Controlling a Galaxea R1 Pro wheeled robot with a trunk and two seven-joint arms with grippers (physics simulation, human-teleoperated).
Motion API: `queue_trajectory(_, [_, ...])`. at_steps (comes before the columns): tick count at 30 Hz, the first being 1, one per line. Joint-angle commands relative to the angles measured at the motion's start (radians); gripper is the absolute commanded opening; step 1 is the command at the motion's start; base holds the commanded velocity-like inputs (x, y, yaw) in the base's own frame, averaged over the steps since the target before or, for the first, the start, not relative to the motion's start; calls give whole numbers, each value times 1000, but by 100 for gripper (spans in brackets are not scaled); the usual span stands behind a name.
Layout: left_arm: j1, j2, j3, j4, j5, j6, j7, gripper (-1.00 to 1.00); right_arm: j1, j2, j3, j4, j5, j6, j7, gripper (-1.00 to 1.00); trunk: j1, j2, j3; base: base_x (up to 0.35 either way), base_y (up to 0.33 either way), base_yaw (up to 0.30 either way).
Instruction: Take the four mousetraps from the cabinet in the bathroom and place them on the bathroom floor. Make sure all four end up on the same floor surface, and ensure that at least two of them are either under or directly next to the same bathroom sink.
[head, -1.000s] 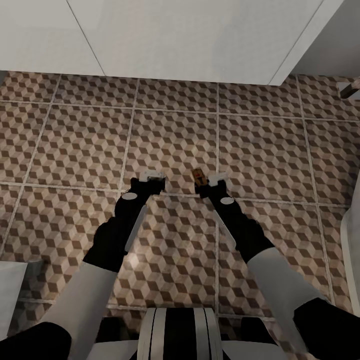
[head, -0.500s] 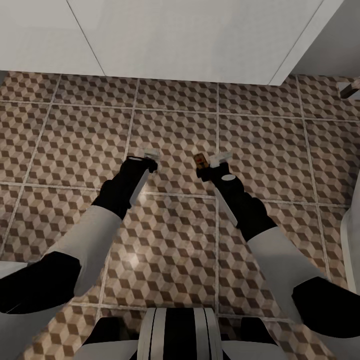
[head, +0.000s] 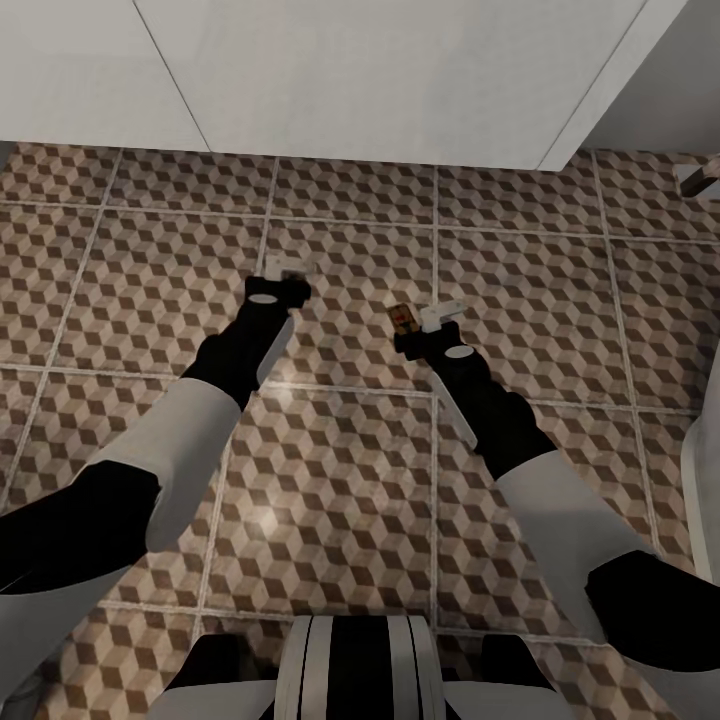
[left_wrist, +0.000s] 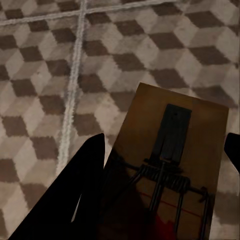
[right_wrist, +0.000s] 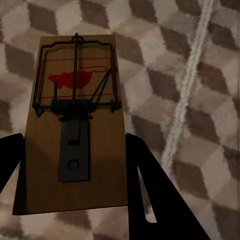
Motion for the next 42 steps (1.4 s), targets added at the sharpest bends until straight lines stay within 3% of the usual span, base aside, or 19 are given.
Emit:
queue_trajectory(1, [-1, 2, -6, 9, 2, -20, 5, -100, -1, -2, 3, -1, -9, 3, -12, -100, 0, 0, -1, 0, 0, 0])
queue_trajectory(2, [-2, 2, -6, 16, 3, -36, 4, -100, -1, -2, 3, -1, -9, 2, -12, -100, 0, 0, -1, 0, 0, 0])
queue_trajectory(8, [1, 1, -11, 140, 4, -286, -9, -100, 0, -6, 5, -1, -11, -41, -1, -100, 0, 0, -1, 0, 0, 0])
queue_trajectory(10, [2, 0, -12, 178, 4, -318, -22, -100, 0, -8, 6, -1, -11, -62, 14, -100, 0, 0, -1, 0, 0, 0])
queue_trajectory(16, [17, -1, -13, 237, 4, -349, -53, -100, 0, -10, 6, -1, -10, -86, 59, -100, 0, 0, -1, 0, 0, 0])
queue_trajectory(24, [90, -1, -13, 245, 3, -384, -59, -100, 0, -10, 6, -1, -8, -91, 63, -100, 0, 0, -1, 0, 0, 0])
queue_trajectory(42, [97, 1, -12, 239, 3, -388, -58, -100, 5, -11, 6, 15, -8, -99, 59, -100, 0, 0, -1, 44, 26, 0])
